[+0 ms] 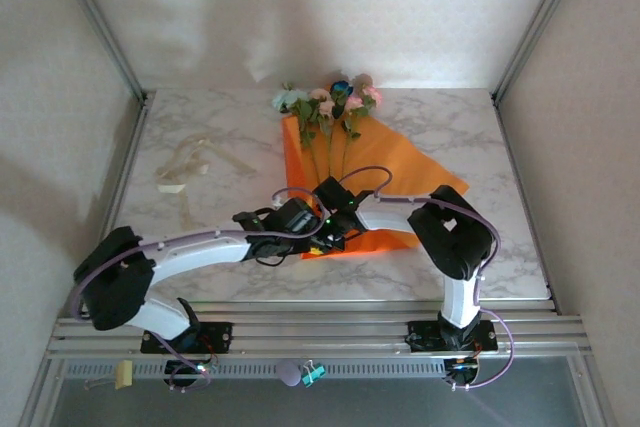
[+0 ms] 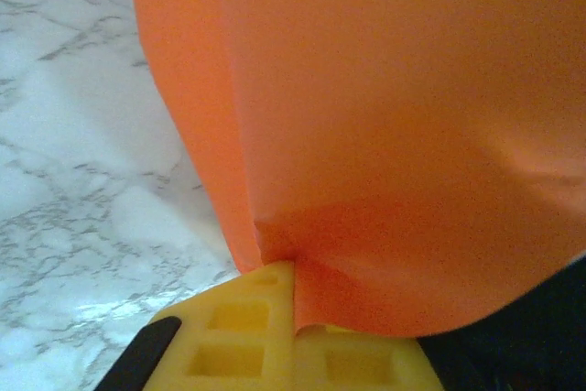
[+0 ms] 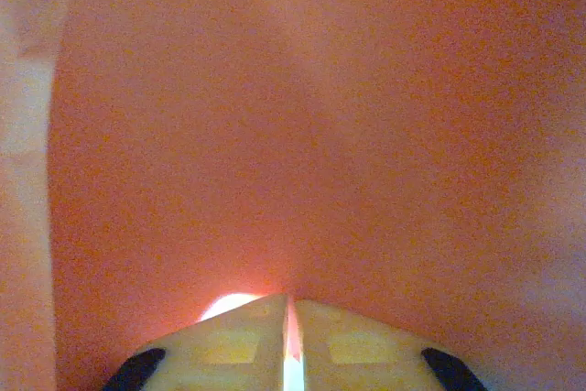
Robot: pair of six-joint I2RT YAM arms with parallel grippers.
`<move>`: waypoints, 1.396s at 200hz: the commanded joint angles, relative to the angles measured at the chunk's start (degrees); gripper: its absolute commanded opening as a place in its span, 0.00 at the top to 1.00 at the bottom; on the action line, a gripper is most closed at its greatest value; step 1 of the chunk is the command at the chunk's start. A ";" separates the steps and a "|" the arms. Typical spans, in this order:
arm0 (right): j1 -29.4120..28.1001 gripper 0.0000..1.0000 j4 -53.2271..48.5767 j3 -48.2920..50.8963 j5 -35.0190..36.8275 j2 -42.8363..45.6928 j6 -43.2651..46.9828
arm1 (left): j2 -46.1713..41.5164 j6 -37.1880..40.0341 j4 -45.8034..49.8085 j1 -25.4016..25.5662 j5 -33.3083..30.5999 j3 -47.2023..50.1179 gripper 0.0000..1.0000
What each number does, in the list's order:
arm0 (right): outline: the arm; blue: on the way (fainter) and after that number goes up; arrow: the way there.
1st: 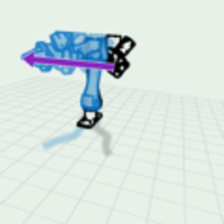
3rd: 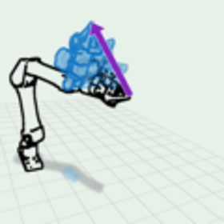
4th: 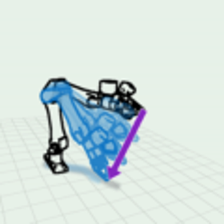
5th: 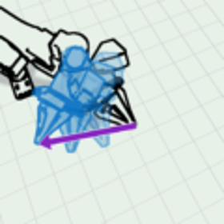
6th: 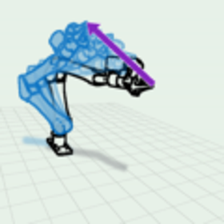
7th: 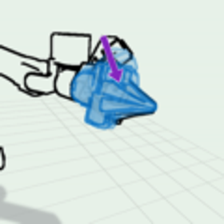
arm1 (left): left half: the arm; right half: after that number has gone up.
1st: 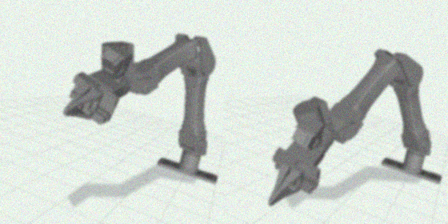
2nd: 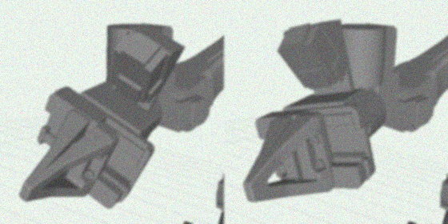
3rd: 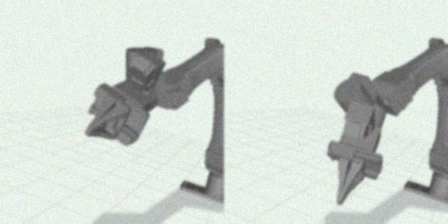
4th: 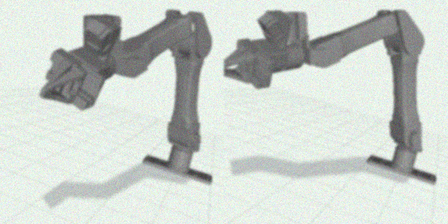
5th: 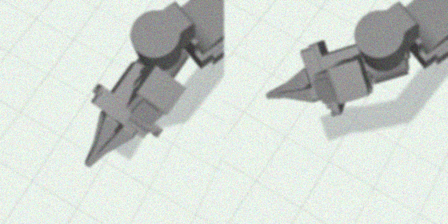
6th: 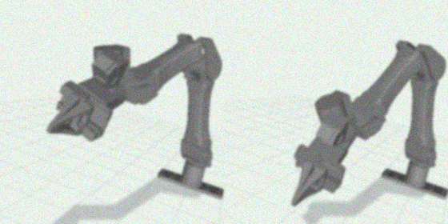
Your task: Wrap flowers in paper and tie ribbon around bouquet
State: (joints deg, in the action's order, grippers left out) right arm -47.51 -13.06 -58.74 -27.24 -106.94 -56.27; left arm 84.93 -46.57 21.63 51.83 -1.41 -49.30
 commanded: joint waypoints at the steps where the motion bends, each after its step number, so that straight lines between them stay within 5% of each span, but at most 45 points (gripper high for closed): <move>1: 0.01 0.81 -2.84 1.87 1.97 4.10 -0.68 | 2.99 3.21 -1.02 2.51 0.45 -4.73 1.00; 65: 4.44 0.71 -14.00 5.61 5.31 17.30 -1.71 | 6.53 5.22 -0.03 4.04 -0.02 -9.43 1.00; 93: 12.20 0.70 -17.86 9.73 10.27 26.78 -0.35 | 9.50 7.72 -0.04 4.79 0.61 -12.24 1.00; 129: 19.77 0.41 -9.01 11.81 7.86 37.68 8.59 | 11.50 10.15 -0.31 4.97 1.50 -13.50 1.00; 166: 20.35 0.26 -3.36 4.71 4.33 28.53 13.51 | 11.27 10.62 -0.65 5.15 1.85 -13.41 1.00; 208: 21.34 0.33 -7.16 -4.82 5.09 15.74 12.37 | 11.42 10.79 -0.78 5.56 1.76 -13.41 1.00; 279: 21.33 0.30 -1.18 3.10 6.41 21.28 3.07 | 12.57 11.26 -1.00 5.56 2.11 -14.25 1.00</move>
State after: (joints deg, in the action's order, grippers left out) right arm -26.39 -18.50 -60.14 -20.97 -89.54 -48.34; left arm 96.38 -36.47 21.04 56.86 0.21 -61.54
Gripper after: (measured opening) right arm 0.696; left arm 0.045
